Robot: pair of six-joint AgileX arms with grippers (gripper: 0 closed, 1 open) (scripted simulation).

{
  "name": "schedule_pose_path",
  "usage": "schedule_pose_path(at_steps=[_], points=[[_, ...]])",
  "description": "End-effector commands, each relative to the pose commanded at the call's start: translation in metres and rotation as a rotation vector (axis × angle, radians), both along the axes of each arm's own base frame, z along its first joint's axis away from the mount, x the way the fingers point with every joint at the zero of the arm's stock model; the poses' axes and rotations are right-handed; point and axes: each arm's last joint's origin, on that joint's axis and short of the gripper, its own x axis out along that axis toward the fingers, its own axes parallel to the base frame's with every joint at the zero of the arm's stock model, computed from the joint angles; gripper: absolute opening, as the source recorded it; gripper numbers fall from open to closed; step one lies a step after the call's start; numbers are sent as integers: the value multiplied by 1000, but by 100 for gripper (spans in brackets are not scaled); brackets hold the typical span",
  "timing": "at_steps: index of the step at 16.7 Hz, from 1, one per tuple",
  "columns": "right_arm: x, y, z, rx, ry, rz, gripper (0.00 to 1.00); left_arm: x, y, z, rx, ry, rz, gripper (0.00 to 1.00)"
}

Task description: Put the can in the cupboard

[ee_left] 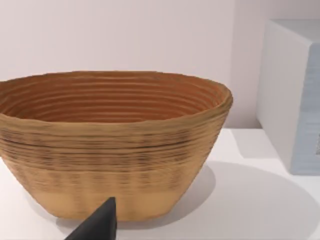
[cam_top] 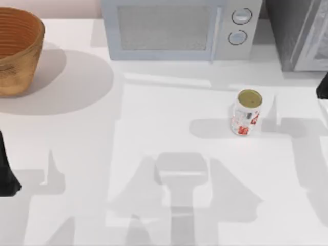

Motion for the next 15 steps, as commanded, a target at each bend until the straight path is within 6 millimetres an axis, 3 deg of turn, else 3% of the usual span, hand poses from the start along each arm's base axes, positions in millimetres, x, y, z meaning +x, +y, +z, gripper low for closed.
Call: schedule_pose_path(at_steps=[4,7,12,15], points=[[35,43,-40,0,41,20,100,0,0,0,0,0,0,100],[47,74,-83,-7,72,31,100,0,0,0,0,0,0,100],[41,108,-156,-24,111,42,100,0,0,0,0,0,0,100],[32,117,-187,-34,124,49,100,0,0,0,0,0,0,100]])
